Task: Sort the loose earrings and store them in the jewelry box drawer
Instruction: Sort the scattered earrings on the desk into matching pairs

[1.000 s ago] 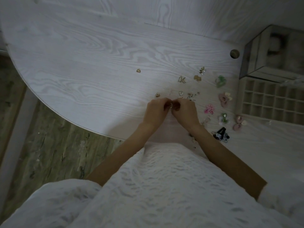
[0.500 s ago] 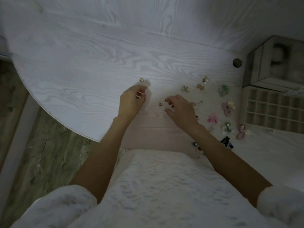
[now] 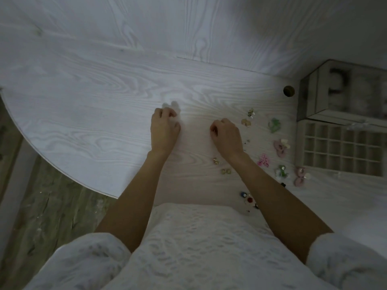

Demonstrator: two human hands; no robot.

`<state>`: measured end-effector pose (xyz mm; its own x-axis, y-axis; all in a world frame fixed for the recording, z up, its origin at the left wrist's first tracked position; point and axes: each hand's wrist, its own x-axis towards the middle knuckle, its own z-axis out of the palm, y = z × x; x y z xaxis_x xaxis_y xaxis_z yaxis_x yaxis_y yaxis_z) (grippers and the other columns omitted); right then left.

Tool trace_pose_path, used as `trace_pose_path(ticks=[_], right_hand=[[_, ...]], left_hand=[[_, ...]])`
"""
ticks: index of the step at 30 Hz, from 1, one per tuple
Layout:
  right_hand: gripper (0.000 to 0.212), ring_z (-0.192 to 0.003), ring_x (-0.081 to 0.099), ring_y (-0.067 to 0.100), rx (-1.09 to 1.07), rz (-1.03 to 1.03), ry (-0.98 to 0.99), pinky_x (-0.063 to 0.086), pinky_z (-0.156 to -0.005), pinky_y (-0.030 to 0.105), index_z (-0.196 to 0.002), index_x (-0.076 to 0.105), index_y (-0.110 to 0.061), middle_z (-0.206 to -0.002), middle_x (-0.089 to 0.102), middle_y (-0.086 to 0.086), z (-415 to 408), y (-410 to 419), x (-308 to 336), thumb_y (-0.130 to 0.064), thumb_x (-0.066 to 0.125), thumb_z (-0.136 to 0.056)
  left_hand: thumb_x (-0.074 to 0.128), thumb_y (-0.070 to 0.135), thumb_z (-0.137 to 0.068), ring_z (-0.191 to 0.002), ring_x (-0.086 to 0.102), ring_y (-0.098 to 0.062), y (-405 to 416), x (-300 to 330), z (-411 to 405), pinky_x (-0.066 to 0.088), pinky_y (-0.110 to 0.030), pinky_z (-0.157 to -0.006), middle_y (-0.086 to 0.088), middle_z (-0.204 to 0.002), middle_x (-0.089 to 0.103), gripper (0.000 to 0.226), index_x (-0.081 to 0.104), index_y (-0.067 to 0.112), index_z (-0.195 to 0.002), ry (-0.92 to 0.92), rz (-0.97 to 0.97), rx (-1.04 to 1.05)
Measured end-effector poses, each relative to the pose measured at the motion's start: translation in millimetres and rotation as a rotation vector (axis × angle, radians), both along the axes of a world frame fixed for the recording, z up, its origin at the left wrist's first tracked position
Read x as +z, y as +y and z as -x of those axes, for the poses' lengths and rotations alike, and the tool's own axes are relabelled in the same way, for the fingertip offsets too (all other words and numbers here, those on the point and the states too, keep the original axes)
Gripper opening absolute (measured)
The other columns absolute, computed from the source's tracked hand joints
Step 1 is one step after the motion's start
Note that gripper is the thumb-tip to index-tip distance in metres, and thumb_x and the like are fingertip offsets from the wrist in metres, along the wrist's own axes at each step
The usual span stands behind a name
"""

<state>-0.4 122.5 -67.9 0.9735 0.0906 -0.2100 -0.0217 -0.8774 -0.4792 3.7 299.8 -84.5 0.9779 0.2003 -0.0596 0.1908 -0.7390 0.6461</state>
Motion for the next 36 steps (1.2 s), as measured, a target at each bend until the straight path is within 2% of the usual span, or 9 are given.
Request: trace_pose_path(ticks=[4,8,10,13,18,21,27,31,36], right_hand=[[0.013,-0.082,0.057,0.03,-0.038,-0.012,0.007,0.043,-0.071,0.036,-0.093,0.064,0.0,-0.095,0.06,0.018,1,-5,-2,-0.004,0.053,-0.087],[0.016,-0.088,0.056,0.031,-0.061,-0.024,0.013,0.04,-0.073,0.034,-0.096,0.064,0.0,-0.098,0.061,0.019,3,-4,-2,-0.001,0.052,-0.085],[0.021,-0.091,0.056,0.031,-0.082,-0.034,0.018,0.038,-0.074,0.032,-0.1,0.064,-0.001,-0.1,0.061,0.018,4,-4,-2,0.001,0.051,-0.084],[0.029,-0.099,0.055,0.029,-0.131,-0.056,0.017,0.04,-0.082,0.033,-0.107,0.063,-0.003,-0.106,0.062,0.015,7,-3,-1,0.003,0.05,-0.081],[0.037,-0.104,0.055,0.028,-0.182,-0.094,0.019,0.043,-0.09,0.036,-0.117,0.059,-0.003,-0.111,0.062,0.016,10,-3,-2,0.004,0.05,-0.081],[0.034,-0.104,0.056,0.029,-0.197,-0.133,0.029,0.043,-0.089,0.036,-0.116,0.059,-0.002,-0.111,0.062,0.017,9,-3,-1,-0.001,0.053,-0.083],[0.037,-0.108,0.053,0.028,-0.171,-0.105,0.033,0.041,-0.09,0.034,-0.119,0.057,-0.002,-0.116,0.06,0.016,10,-4,0,0.002,0.053,-0.083],[0.032,-0.105,0.054,0.029,-0.138,-0.104,0.053,0.041,-0.085,0.032,-0.114,0.06,-0.004,-0.112,0.061,0.016,10,1,1,0.0,0.053,-0.083],[0.03,-0.098,0.057,0.026,-0.151,-0.147,0.047,0.045,-0.083,0.031,-0.111,0.06,-0.003,-0.106,0.063,0.015,13,6,-1,0.002,0.053,-0.083]], left_hand=[[0.065,0.009,-0.077,-0.109,0.046,-0.036,5,-2,-10,0.038,-0.038,-0.093,-0.023,-0.124,0.045,0.05,0.048,0.001,-0.123,0.115,-0.03,0.055],[0.059,0.006,-0.077,-0.099,0.054,-0.031,-5,6,-13,0.04,-0.032,-0.085,-0.017,-0.108,0.056,0.03,0.06,0.006,-0.108,0.158,-0.01,-0.03],[0.057,0.002,-0.076,-0.096,0.058,-0.029,-19,9,-6,0.042,-0.033,-0.085,-0.015,-0.105,0.06,0.029,0.064,0.007,-0.103,0.165,0.008,-0.116],[0.056,-0.003,-0.075,-0.091,0.063,-0.026,-44,10,8,0.048,-0.034,-0.087,-0.012,-0.103,0.064,0.031,0.067,0.009,-0.102,0.165,0.092,-0.18],[0.057,-0.001,-0.079,-0.093,0.064,-0.025,-72,10,19,0.05,-0.032,-0.088,-0.013,-0.101,0.069,0.031,0.067,0.007,-0.107,0.16,0.176,-0.164],[0.057,0.002,-0.081,-0.093,0.065,-0.024,-80,11,23,0.052,-0.037,-0.086,-0.012,-0.101,0.07,0.028,0.067,0.009,-0.106,0.156,0.207,-0.184],[0.058,-0.001,-0.078,-0.091,0.064,-0.023,-72,8,27,0.051,-0.035,-0.085,-0.011,-0.1,0.069,0.031,0.065,0.008,-0.108,0.154,0.188,-0.126],[0.062,0.003,-0.078,-0.089,0.062,-0.023,-71,9,25,0.045,-0.028,-0.079,-0.01,-0.102,0.065,0.033,0.064,0.01,-0.11,0.174,0.115,-0.19],[0.066,0.012,-0.08,-0.082,0.064,-0.022,-67,6,26,0.052,-0.035,-0.078,-0.009,-0.092,0.068,0.017,0.069,0.013,-0.096,0.146,0.121,-0.184]])
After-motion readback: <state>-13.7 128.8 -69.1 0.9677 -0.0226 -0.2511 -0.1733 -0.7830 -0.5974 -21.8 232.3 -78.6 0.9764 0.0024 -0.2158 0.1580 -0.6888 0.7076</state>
